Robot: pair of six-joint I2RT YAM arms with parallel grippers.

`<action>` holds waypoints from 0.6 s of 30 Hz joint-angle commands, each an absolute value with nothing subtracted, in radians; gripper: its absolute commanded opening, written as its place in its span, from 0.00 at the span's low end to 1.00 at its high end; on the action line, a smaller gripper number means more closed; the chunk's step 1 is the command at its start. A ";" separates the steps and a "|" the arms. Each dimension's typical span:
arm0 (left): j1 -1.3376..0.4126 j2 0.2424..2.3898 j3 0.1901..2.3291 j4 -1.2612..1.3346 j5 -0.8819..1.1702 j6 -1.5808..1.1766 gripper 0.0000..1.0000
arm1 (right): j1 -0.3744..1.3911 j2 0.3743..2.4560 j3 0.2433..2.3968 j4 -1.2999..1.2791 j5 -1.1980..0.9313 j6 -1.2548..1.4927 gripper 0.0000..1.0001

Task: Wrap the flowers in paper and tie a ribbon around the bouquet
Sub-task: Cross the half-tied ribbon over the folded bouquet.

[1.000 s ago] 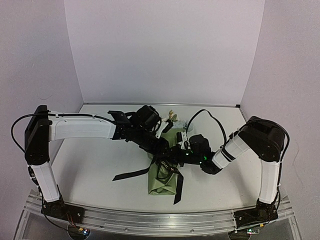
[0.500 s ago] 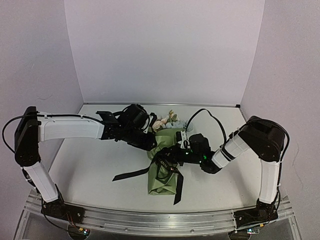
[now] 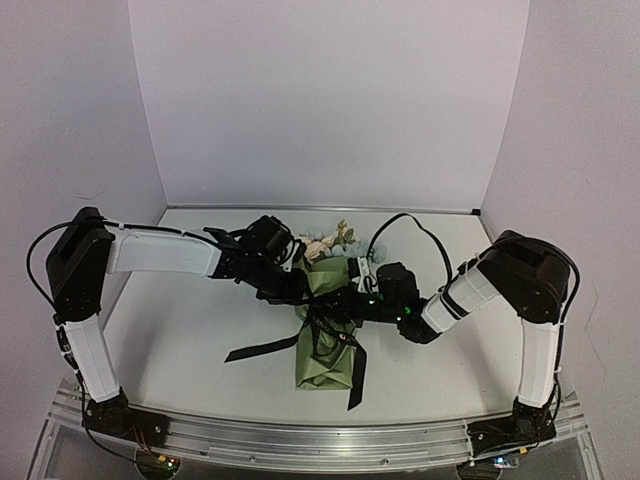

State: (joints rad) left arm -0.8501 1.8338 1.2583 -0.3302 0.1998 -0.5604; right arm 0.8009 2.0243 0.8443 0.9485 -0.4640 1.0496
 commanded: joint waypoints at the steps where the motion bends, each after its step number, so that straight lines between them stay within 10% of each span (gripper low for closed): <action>1: -0.850 1.836 1.299 -0.266 0.282 -0.591 0.36 | 0.798 2.020 0.876 0.970 -0.489 1.042 0.00; 18: -0.850 1.855 1.267 -0.183 0.315 -0.651 0.39 | 0.798 2.021 0.891 0.971 -0.527 1.045 0.00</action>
State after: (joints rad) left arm -0.8505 1.8471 1.2591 -0.2403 0.2836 -0.6316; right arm 0.8009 2.0243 0.8583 0.9482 -0.5025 1.0496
